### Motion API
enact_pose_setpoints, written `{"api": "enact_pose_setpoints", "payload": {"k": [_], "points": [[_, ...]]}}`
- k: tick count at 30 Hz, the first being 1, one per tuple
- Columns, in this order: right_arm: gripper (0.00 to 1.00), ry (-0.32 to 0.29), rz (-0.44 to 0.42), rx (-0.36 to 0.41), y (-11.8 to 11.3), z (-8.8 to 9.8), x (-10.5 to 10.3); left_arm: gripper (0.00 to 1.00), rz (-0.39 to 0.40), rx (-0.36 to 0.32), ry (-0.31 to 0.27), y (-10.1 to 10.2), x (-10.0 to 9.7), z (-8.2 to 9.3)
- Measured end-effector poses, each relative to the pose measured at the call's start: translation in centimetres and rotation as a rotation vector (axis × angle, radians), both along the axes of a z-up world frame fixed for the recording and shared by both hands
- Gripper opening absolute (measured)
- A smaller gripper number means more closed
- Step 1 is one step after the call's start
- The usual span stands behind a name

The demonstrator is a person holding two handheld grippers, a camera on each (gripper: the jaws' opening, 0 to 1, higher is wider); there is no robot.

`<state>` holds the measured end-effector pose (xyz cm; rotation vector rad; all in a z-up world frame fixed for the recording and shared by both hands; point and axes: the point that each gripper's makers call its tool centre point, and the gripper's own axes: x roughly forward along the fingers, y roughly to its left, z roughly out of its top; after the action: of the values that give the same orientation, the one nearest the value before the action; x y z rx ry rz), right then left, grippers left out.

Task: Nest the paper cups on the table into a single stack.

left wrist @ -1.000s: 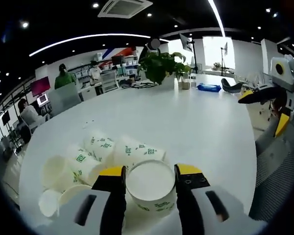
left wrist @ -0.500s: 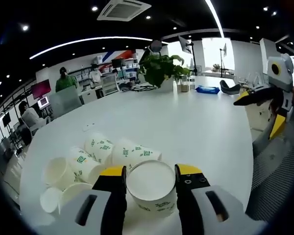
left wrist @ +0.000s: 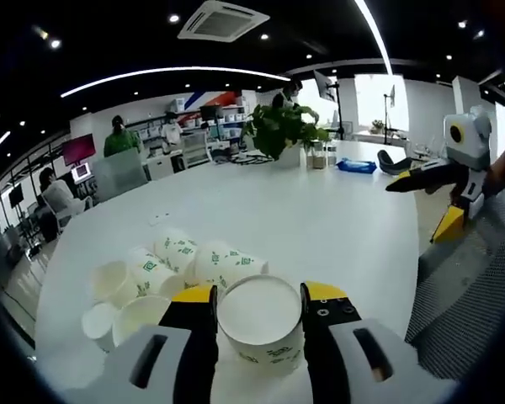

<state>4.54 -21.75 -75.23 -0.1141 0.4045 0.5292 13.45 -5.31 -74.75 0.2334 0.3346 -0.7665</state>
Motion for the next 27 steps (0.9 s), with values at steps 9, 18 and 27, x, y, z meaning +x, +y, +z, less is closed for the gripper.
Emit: {"api": "enact_pose_setpoints", "payload": {"k": [9, 18, 27], "points": [[0.86, 0.016, 0.065, 0.021, 1.0, 1.7, 0.0, 0.37, 0.007, -0.049, -0.025, 0.1, -0.7, 3.3], [0.85, -0.018, 0.113, 0.082, 3.1, 5.1, 0.8, 0.37, 0.042, -0.218, -0.007, 0.4, -1.1, 8.3], [0.82, -0.027, 0.152, 0.145, 5.5, 6.7, 1.6, 0.37, 0.08, -0.296, 0.009, 1.9, -0.6, 9.3]]}}
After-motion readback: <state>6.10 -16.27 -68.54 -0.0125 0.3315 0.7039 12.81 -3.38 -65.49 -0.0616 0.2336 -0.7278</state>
